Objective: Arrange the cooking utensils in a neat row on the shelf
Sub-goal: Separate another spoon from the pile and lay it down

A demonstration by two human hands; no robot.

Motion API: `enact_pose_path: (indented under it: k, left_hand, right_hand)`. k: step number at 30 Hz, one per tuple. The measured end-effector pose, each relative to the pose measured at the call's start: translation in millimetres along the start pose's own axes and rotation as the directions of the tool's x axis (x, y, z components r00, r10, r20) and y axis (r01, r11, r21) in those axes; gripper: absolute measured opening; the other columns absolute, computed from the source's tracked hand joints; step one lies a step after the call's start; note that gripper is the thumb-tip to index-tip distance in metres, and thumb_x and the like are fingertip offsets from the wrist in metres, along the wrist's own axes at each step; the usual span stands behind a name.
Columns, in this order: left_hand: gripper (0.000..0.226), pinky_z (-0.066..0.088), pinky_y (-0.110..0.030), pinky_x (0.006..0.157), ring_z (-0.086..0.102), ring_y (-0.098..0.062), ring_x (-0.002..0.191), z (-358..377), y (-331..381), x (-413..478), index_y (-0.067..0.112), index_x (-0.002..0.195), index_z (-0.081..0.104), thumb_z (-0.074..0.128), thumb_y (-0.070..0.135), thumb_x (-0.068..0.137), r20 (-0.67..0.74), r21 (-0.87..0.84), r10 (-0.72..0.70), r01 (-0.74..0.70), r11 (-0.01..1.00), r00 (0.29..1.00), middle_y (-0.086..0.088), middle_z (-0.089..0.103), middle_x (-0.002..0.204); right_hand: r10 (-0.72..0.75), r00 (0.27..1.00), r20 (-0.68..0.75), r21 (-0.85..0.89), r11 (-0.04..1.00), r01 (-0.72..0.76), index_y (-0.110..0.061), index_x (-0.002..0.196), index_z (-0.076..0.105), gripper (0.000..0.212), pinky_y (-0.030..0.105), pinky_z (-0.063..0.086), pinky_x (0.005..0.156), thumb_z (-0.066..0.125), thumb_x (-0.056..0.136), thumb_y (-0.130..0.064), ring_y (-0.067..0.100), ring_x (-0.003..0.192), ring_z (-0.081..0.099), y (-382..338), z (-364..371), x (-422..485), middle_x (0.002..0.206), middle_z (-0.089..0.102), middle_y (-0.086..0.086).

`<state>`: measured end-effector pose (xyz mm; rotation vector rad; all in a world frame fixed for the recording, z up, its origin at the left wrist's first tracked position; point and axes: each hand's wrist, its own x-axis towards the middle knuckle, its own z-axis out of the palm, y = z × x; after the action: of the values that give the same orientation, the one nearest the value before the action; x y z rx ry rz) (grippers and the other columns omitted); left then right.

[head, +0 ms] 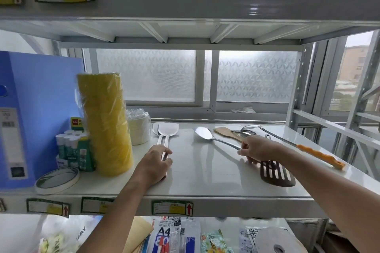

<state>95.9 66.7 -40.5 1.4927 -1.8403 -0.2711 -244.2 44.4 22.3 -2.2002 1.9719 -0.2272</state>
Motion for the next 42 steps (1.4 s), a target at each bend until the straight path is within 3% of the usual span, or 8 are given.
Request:
enact_pose_path:
  k: [3, 9, 18, 21, 23, 28, 34, 42]
  left_hand:
    - [0.029, 0.034, -0.019, 0.097, 0.048, -0.006, 0.110, 0.2, 0.1, 0.0, 0.019, 0.122, 0.067, 0.059, 0.017, 0.093, 0.001, -0.004, -0.004, 0.004, 1.000, 1.000, 0.000, 0.059, 0.134]
    - [0.029, 0.034, -0.019, 0.097, 0.048, -0.005, 0.110, 0.1, 1.4, 0.7, 0.019, 0.121, 0.067, 0.060, 0.016, 0.093, -0.007, -0.007, -0.017, 0.017, 1.000, 1.000, 0.000, 0.059, 0.134]
    - [0.033, 0.034, -0.019, 0.096, 0.054, -0.016, 0.124, -0.8, 2.6, 0.1, 0.016, 0.126, 0.065, 0.058, 0.014, 0.094, -0.012, 0.002, -0.040, 0.040, 0.999, 0.999, -0.002, 0.057, 0.137]
    - [0.036, 0.038, -0.024, 0.099, 0.055, -0.019, 0.124, -1.6, 2.5, 0.8, 0.015, 0.129, 0.064, 0.059, 0.014, 0.092, -0.022, 0.017, -0.049, 0.049, 0.999, 0.999, -0.004, 0.058, 0.137]
    - [0.037, 0.037, -0.023, 0.100, 0.055, -0.019, 0.124, -2.1, 1.9, 1.9, 0.014, 0.129, 0.065, 0.060, 0.014, 0.092, -0.035, 0.022, -0.049, 0.050, 0.999, 0.998, -0.005, 0.060, 0.136]
    - [0.034, 0.035, -0.022, 0.100, 0.055, -0.019, 0.127, -3.7, 2.9, 3.6, 0.014, 0.127, 0.068, 0.058, 0.019, 0.095, -0.069, -0.028, -0.090, 0.088, 0.996, 0.994, -0.005, 0.064, 0.135]
    - [0.034, 0.032, -0.018, 0.097, 0.054, -0.018, 0.127, -2.1, 2.3, 4.7, 0.012, 0.126, 0.069, 0.057, 0.019, 0.095, -0.069, -0.069, -0.106, 0.102, 0.992, 0.992, -0.005, 0.061, 0.136]
    - [0.035, 0.036, -0.026, 0.105, 0.054, -0.020, 0.129, -1.1, 3.5, 3.0, 0.012, 0.129, 0.067, 0.058, 0.020, 0.096, -0.076, -0.061, -0.107, 0.103, 0.993, 0.991, -0.005, 0.059, 0.140]
  right_hand:
    - [-0.026, 0.999, 0.019, -0.022, 0.999, 0.026, -0.003, 0.092, 0.068, 0.028, 0.035, 0.058, 0.076, 0.065, 0.097, -0.031, 0.019, 0.067, 0.075, 2.6, -0.8, 4.1, 0.072, 0.078, 0.004]
    - [-0.075, 0.996, -0.048, 0.028, 0.997, 0.077, 0.000, 0.089, 0.069, 0.031, 0.013, 0.042, 0.055, 0.057, 0.100, -0.027, 0.005, 0.051, 0.067, -8.6, 3.0, 10.8, 0.073, 0.078, 0.002]
    - [-0.109, 0.980, -0.166, 0.350, 0.922, 0.162, -0.004, 0.078, 0.069, 0.036, 0.027, 0.052, 0.056, 0.056, 0.098, -0.032, 0.014, 0.052, 0.065, -108.3, 51.4, 35.3, 0.066, 0.073, 0.003]
    - [-0.073, 0.980, -0.183, 0.423, 0.894, 0.146, -0.003, 0.087, 0.066, 0.033, 0.039, 0.058, 0.057, 0.056, 0.097, -0.032, 0.029, 0.068, 0.070, -147.2, 67.8, 36.9, 0.084, 0.073, 0.013]
    - [-0.064, 0.979, -0.195, 0.416, 0.898, 0.141, -0.001, 0.090, 0.063, 0.032, 0.033, 0.052, 0.049, 0.052, 0.100, -0.029, 0.034, 0.074, 0.066, -166.0, 73.2, 36.2, 0.092, 0.068, 0.015]
    - [-0.131, 0.968, -0.216, 0.453, 0.865, 0.218, 0.001, 0.116, 0.068, 0.031, 0.034, 0.055, 0.084, 0.055, 0.095, -0.018, 0.032, 0.102, 0.068, -182.2, 74.0, 29.3, 0.112, 0.072, 0.018]
    - [-0.204, 0.944, -0.260, 0.211, 0.942, 0.262, -0.015, 0.101, 0.077, 0.029, 0.025, 0.048, 0.081, 0.052, 0.088, -0.011, 0.025, 0.097, 0.068, -112.5, 43.5, 21.1, 0.105, 0.076, 0.008]
    - [-0.076, 0.951, -0.300, -0.117, 0.992, 0.043, -0.026, 0.101, 0.075, 0.042, 0.040, 0.055, 0.086, 0.053, 0.083, 0.006, 0.026, 0.097, 0.068, 44.1, -24.0, 10.0, 0.103, 0.072, 0.005]
